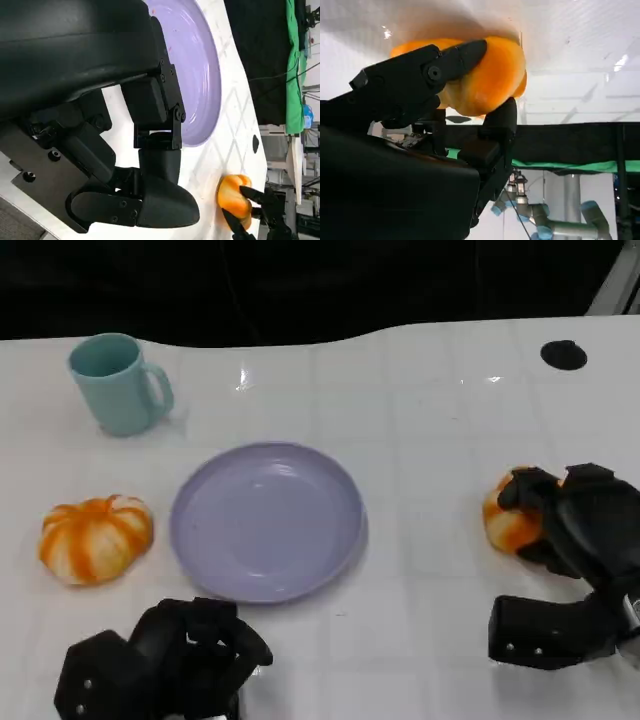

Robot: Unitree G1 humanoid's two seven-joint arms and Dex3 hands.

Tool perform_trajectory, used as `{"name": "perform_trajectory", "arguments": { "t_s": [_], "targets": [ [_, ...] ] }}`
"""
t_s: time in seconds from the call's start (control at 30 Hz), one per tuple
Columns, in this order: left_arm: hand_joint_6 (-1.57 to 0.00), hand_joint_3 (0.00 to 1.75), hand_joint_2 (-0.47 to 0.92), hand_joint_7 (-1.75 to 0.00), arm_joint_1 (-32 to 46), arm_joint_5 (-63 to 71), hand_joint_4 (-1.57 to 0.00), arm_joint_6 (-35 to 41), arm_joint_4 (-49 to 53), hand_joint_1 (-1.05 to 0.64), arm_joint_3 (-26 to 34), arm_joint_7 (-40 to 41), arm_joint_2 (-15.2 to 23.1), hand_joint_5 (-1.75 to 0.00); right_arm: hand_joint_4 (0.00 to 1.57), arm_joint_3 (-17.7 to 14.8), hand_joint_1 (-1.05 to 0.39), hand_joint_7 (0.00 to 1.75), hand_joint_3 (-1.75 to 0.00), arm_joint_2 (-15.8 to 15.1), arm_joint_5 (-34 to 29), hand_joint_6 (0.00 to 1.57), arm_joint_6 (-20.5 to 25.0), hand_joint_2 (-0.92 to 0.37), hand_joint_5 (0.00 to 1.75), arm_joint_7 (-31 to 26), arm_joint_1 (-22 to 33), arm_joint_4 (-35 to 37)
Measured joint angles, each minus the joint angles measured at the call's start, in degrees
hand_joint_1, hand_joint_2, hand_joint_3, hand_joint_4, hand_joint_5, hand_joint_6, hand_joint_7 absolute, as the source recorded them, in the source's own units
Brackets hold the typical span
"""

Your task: Grasp the bread from the table and place it into the plate.

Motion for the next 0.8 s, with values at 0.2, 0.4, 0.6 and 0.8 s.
{"name": "perform_trajectory", "arguments": {
  "t_s": [0.2, 0.4, 0.6, 0.8],
  "targets": [
    [-1.40, 0.73, 0.54, -0.75, 0.00, 0.01, -1.55, -0.08, 0.00, -1.05, 0.00, 0.00, 0.00, -1.15, 0.95, 1.29, -0.16, 1.75, -0.09, 0.00, 0.04, 0.71, -2.19, -0.89, 1.75, -3.87, -0.41, 1.62],
    [-1.39, 0.73, 0.53, -0.75, 0.00, 0.08, -1.55, -0.17, 0.01, -1.05, 0.00, 0.01, 0.00, -1.14, 0.98, 1.31, -0.16, 1.75, -1.11, -0.01, 0.92, 0.74, -4.72, -0.37, 1.75, -6.42, -0.60, 2.34],
    [-1.39, 0.73, 0.53, -0.76, 0.00, 0.44, -1.55, -0.17, 0.01, -1.05, -0.01, 0.08, 0.00, -1.15, 1.00, 1.31, -0.15, 1.75, -1.23, -0.02, 0.97, 0.76, -6.96, -0.32, 1.75, -9.25, -0.61, 1.47],
    [-1.40, 0.73, 0.52, -0.76, 0.00, 0.46, -1.54, -0.23, 0.01, -1.05, -0.03, 0.08, -0.17, -1.15, 1.01, 1.20, -0.13, 1.75, -1.34, -0.08, 1.65, 0.78, -9.66, -0.29, 1.75, -9.80, -0.60, -2.86]
  ]
}}
